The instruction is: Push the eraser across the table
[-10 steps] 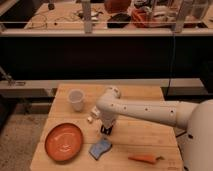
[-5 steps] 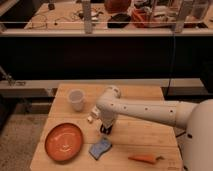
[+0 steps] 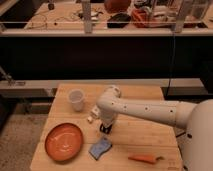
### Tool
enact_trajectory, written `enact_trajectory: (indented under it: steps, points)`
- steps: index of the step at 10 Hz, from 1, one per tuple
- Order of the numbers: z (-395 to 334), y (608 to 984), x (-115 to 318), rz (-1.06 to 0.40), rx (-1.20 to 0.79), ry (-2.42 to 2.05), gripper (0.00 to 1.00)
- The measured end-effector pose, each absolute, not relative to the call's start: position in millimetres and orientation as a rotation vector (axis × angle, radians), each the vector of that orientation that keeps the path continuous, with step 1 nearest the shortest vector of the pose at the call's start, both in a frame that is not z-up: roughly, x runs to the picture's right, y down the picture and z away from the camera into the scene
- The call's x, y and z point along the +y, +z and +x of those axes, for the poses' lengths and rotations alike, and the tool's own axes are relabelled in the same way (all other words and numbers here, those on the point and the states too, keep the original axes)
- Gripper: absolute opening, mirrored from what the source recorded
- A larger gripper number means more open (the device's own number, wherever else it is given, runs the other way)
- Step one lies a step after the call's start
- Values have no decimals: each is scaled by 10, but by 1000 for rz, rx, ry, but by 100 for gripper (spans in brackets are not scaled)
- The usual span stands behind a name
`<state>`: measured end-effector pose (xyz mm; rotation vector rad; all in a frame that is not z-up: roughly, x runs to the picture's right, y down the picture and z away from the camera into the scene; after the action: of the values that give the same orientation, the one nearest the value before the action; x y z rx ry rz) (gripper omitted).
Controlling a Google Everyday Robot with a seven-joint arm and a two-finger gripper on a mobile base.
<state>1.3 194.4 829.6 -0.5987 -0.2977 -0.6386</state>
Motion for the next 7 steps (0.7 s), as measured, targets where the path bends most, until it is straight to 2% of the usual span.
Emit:
enact_trajectory:
  steps: [7]
  points:
    - [16, 8349, 1905, -595, -310, -618, 0]
